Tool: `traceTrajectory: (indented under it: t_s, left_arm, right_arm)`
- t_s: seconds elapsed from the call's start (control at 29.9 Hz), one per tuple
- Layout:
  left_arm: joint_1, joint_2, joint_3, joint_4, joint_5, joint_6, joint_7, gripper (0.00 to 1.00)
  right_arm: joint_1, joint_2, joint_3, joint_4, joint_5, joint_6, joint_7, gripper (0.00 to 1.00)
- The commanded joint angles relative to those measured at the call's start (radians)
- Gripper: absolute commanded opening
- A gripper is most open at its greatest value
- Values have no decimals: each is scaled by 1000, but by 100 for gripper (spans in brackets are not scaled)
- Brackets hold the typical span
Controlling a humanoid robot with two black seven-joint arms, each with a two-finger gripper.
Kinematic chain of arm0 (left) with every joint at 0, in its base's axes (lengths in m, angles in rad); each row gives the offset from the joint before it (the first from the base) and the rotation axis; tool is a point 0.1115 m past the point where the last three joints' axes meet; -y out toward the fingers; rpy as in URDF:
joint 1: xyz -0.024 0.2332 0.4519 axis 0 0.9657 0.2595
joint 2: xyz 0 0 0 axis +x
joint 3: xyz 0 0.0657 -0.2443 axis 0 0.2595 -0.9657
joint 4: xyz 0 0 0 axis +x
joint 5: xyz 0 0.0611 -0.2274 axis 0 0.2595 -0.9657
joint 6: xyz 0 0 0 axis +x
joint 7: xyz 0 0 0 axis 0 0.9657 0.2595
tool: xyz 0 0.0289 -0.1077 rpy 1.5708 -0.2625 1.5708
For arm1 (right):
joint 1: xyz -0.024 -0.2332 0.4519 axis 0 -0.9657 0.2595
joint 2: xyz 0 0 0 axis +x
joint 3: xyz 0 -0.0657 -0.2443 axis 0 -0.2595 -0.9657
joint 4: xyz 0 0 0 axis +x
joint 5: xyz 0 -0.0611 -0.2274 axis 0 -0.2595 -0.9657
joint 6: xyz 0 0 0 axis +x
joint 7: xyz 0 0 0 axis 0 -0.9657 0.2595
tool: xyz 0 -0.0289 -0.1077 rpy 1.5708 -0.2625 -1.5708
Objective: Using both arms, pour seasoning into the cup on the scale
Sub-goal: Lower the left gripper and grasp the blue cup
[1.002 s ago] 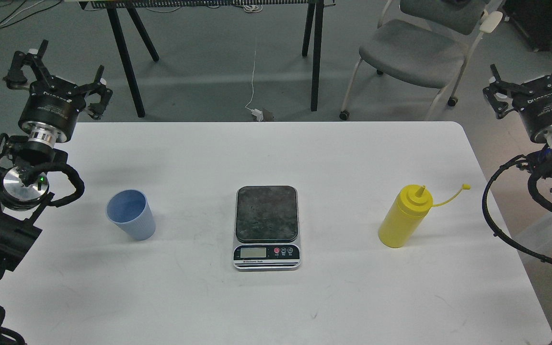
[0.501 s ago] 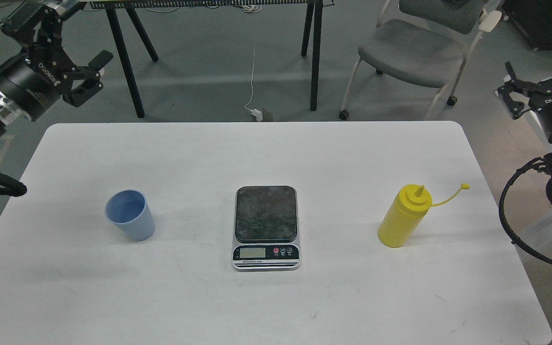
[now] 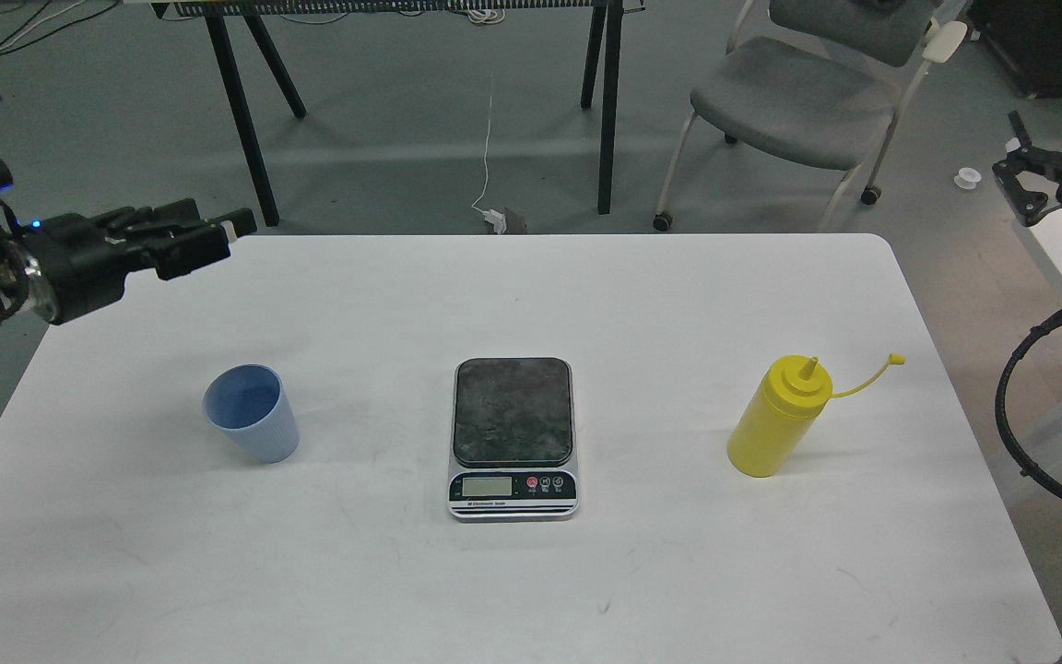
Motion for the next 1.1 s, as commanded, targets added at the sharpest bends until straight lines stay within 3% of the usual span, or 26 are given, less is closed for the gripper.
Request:
traceTrajectory:
  t_s: [0.0, 0.17, 0.33, 0.5, 0.6, 0.73, 1.07]
  left_arm:
    - [-5, 1, 167, 15, 192, 143, 4, 91]
    - [-2, -11, 272, 95, 315, 207, 12, 83]
    - [0, -14, 331, 147, 317, 211, 4, 62]
    - [0, -29, 393, 185, 303, 268, -2, 52]
    - [-2, -58, 399, 204, 301, 274, -2, 51]
    - [-2, -81, 399, 236, 282, 276, -3, 33]
    - [0, -80, 400, 241, 252, 274, -10, 12]
  right_arm:
    - [-12, -10, 14, 1, 0, 0, 0, 100]
    - [-34, -12, 29, 11, 0, 0, 0, 100]
    - [-52, -15, 46, 35, 0, 0, 0, 100]
    - [-52, -15, 48, 38, 0, 0, 2, 100]
    - [-52, -15, 49, 41, 0, 0, 2, 100]
    - [-54, -21, 49, 44, 0, 0, 2, 100]
    - [-78, -35, 60, 46, 0, 0, 3, 100]
